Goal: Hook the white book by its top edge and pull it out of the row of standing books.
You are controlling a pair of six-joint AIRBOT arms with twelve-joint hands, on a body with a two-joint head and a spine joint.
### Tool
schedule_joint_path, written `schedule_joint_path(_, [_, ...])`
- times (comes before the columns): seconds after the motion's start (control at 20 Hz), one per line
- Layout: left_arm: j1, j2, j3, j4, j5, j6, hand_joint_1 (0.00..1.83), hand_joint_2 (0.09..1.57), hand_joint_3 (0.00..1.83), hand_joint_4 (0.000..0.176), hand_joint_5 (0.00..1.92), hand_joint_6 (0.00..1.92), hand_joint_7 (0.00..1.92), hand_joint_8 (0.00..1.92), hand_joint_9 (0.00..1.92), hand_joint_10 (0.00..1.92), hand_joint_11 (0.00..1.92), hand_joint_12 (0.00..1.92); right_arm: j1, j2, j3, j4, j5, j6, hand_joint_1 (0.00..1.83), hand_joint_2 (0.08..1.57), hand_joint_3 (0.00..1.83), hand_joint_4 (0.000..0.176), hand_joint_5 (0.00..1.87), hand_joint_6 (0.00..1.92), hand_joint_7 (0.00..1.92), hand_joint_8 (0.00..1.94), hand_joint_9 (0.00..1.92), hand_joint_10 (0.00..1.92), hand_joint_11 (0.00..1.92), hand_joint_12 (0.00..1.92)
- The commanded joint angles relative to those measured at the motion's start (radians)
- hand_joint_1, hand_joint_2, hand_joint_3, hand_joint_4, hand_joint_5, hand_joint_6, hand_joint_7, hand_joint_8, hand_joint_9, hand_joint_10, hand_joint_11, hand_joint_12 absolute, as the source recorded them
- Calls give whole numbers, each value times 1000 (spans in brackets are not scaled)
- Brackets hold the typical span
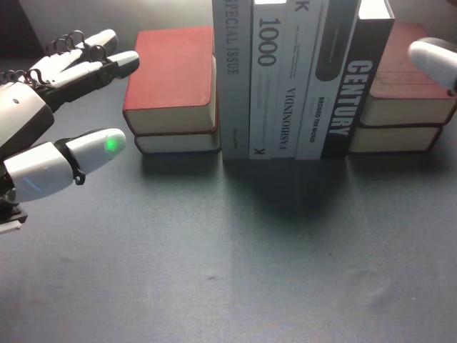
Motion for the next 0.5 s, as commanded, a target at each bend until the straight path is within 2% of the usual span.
schedule_joint_path(0.0, [-4, 0, 5, -12, -118, -6, 344, 1405, 0, 0, 214, 0, 52, 4, 0, 0, 0, 315, 20, 0, 10, 8, 100, -1, 340, 1435, 0, 0, 186, 19, 0, 0, 0, 0, 0, 0])
schedule_joint_path(0.05, [-4, 0, 6, -12, -115, -7, 335, 1403, 0, 0, 194, 0, 65, 4, 0, 0, 0, 363, 42, -13, 21, 4, 85, -2, 364, 1416, 0, 0, 199, 21, 0, 0, 0, 0, 0, 0])
schedule_joint_path(0.15, [-4, -3, 7, -13, -113, -7, 347, 1402, 0, 0, 166, 2, 83, 6, 0, 0, 0, 381, 65, -26, 32, -4, 68, -3, 365, 1387, 0, 17, 201, 14, 0, 0, 0, 0, 0, 0])
schedule_joint_path(0.2, [-4, -5, 9, -14, -113, -7, 392, 1401, 0, 0, 117, 3, 80, 2, 0, 0, 0, 235, 69, -29, 34, -8, 65, -4, 364, 1380, 0, 23, 205, 13, 0, 0, 0, 0, 10, 5])
schedule_joint_path(0.3, [-3, -7, 12, -16, -113, -8, 373, 1397, 0, 0, 63, 1, 56, 2, 0, 0, 0, 93, 72, -37, 40, -16, 55, -4, 361, 1365, 0, 35, 230, 18, 0, 0, 0, 0, 12, 8])
schedule_joint_path(0.35, [-2, -8, 13, -17, -110, -8, 384, 1391, 0, 0, 53, 1, 49, 1, 0, 0, 0, 128, 72, -43, 44, -18, 49, -4, 367, 1361, 0, 20, 251, 22, 0, 0, 0, 0, 17, 13])
schedule_joint_path(0.4, [0, -8, 13, -19, -110, -9, 406, 1388, 0, 0, 60, 3, 43, 1, 0, 0, 0, 146, 72, -49, 47, -18, 45, -4, 347, 1356, 0, 14, 262, 23, 0, 0, 0, 0, 5, 12])
schedule_joint_path(0.45, [2, -7, 13, -21, -110, -10, 411, 1388, 0, 0, 62, 4, 36, 0, 0, 0, 0, 148, 73, -53, 49, -18, 40, -4, 325, 1352, 0, 19, 259, 18, 0, 0, 0, 0, 0, 2])
